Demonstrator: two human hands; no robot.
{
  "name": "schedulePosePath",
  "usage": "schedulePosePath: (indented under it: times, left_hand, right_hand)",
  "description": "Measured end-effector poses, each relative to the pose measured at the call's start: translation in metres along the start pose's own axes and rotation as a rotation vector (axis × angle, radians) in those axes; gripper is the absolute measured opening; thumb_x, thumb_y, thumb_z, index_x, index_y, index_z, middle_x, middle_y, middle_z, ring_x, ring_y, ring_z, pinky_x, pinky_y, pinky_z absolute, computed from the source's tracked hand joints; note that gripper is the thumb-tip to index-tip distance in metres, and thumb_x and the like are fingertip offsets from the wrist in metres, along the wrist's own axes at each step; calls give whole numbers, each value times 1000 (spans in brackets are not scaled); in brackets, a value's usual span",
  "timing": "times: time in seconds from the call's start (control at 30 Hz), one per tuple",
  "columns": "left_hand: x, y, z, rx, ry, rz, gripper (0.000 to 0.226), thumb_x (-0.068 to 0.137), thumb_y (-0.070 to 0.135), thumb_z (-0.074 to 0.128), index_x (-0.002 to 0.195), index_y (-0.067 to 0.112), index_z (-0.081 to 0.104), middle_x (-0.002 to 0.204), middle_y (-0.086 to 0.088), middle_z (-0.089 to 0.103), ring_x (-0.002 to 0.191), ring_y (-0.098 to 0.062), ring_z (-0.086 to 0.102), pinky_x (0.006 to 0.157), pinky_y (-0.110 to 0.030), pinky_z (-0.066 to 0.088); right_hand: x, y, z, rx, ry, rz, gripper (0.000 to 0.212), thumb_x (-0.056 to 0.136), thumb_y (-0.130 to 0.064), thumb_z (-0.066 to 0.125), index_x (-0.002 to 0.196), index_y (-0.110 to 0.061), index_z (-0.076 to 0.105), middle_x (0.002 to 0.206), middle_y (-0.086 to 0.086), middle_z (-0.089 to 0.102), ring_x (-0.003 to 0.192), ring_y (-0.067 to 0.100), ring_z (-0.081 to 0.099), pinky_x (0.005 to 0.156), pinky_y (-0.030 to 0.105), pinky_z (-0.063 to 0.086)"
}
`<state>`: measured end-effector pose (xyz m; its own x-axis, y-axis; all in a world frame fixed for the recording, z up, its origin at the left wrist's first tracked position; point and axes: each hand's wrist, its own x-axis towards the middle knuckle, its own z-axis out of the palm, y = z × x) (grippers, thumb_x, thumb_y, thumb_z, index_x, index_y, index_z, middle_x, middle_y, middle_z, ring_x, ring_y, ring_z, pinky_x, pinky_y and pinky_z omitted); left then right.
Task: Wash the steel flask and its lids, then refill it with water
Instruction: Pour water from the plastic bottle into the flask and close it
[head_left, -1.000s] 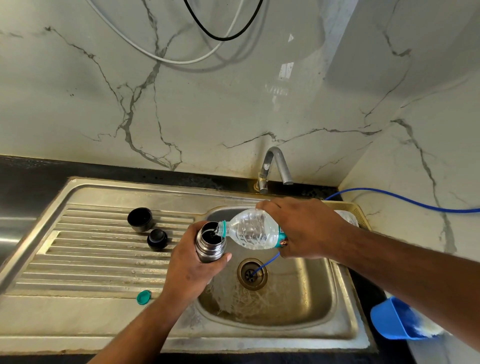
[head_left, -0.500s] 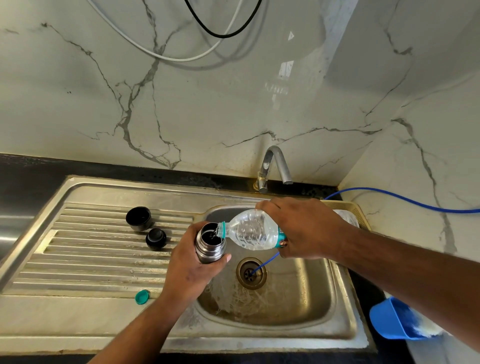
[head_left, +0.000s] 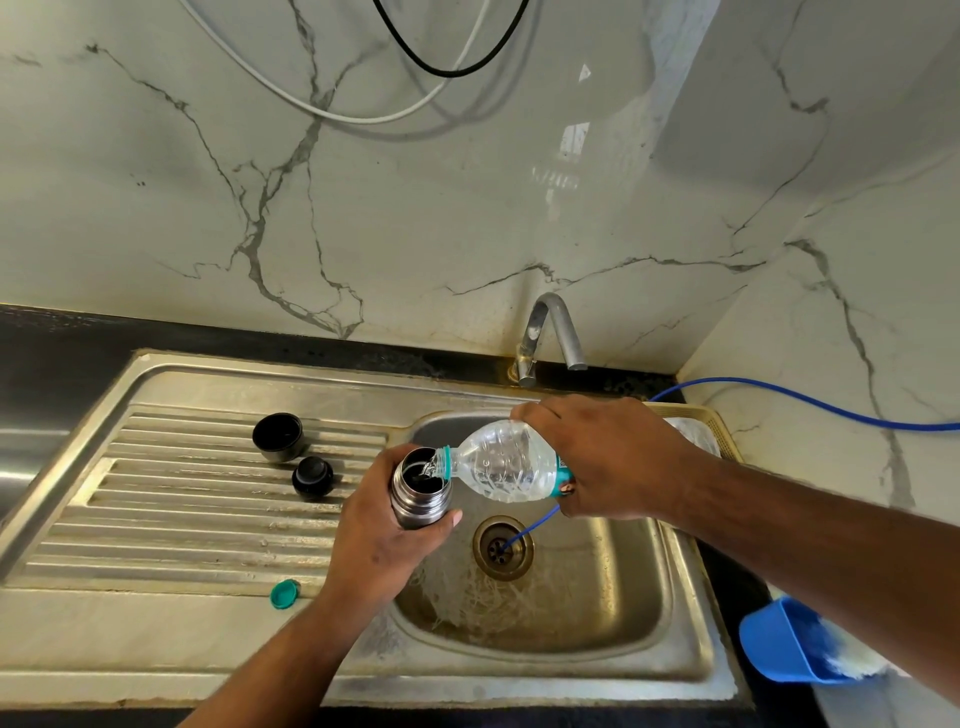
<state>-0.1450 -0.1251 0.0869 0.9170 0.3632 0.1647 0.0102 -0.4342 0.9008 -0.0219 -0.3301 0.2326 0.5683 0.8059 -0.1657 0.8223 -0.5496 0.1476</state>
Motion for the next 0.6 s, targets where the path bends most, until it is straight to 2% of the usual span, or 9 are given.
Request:
schedulePosePath:
  times: [0.23,0.6]
  left_hand:
    - [0,0,1,1,1,1,75,65,30,96,118,53,47,107,26,65,99,8,63,76,-5,49]
    - [-2,1,0,-5,-5,-20,76,67,33,95,128,39,51,109,24,65,98,9,63,76,-7,50]
  right_hand:
    - [-1,0,0,-2,8,-1,99,78,-51,80,156,-30,22,149,-5,48,131,14,48,101,36,50]
    - [-2,0,-2,-5,16,-6,99,79,-51,80,156,-30,22,149,-5,48,130,14,49,100,35,51]
